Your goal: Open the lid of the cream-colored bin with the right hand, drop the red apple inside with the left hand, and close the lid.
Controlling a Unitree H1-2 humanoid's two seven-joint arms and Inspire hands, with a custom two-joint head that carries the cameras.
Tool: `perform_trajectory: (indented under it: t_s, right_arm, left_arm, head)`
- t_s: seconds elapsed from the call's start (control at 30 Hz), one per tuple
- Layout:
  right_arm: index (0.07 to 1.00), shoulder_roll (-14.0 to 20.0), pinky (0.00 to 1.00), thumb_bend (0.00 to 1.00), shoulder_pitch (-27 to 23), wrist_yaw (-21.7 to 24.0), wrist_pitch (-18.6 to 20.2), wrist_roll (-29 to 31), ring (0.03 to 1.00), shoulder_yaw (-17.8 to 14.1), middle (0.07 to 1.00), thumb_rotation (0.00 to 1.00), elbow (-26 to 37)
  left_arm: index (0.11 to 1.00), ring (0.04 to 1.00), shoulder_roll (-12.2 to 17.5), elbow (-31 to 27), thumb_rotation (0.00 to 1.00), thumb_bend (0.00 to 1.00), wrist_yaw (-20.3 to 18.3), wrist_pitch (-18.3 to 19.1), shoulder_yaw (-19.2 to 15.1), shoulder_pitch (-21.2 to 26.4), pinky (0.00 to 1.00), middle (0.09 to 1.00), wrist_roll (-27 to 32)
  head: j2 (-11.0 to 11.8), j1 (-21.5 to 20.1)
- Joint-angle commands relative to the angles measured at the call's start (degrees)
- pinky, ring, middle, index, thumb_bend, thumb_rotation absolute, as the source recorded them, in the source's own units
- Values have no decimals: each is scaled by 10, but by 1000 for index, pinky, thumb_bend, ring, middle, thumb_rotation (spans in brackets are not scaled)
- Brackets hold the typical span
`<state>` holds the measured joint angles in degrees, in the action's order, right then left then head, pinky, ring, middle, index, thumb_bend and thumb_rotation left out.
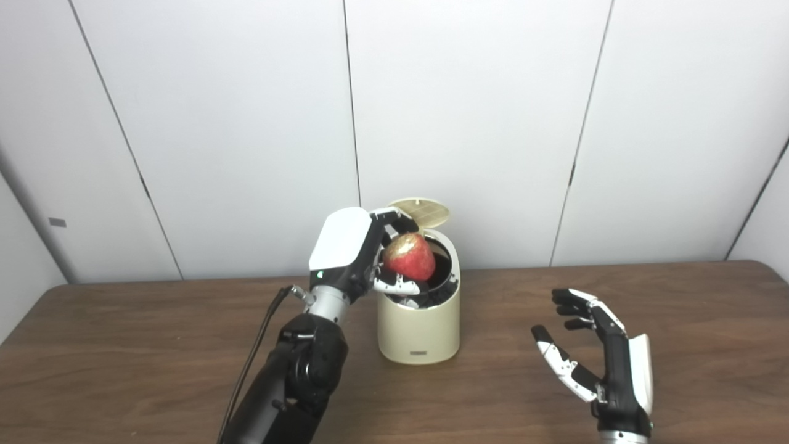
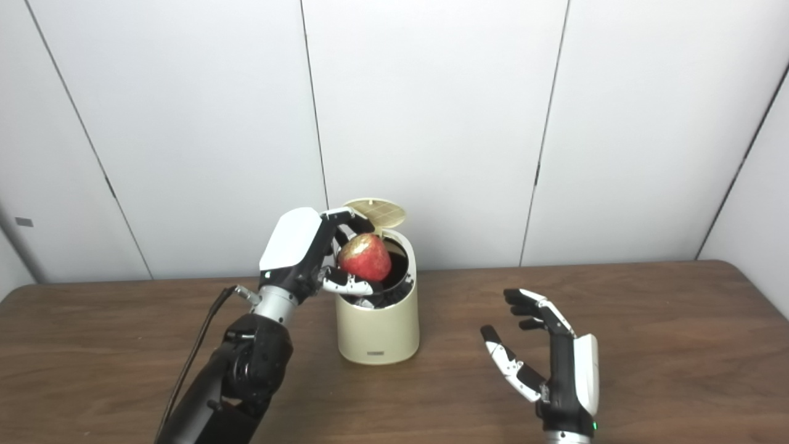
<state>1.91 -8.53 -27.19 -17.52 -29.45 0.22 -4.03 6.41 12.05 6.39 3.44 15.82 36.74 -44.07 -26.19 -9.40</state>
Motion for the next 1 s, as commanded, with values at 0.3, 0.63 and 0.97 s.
perform_trajectory:
  t_s: [0.3, 0.63, 0.97]
  right_arm:
    - [662, -17, 543, 277, 15, -7, -8, -3, 646, 8, 671, 306, -17]
    - [661, -18, 534, 281, 17, -5, -7, -1, 638, 8, 667, 317, -12]
    - [659, -16, 552, 276, 16, -6, -11, 1, 653, 8, 671, 274, -16]
  left_arm:
    - [644, 532, 12, -20, 37, 1000, 6, 12, 3, 26, 399, 660, -13]
    - [550, 467, 4, -7, 1, 896, 45, -20, -6, 20, 365, 552, 8]
    - [516, 424, -5, 1, 0, 474, 106, -82, -23, 12, 332, 492, 36]
  head:
    - [0, 0]
    - [-2, -1]
    - [-1, 0]
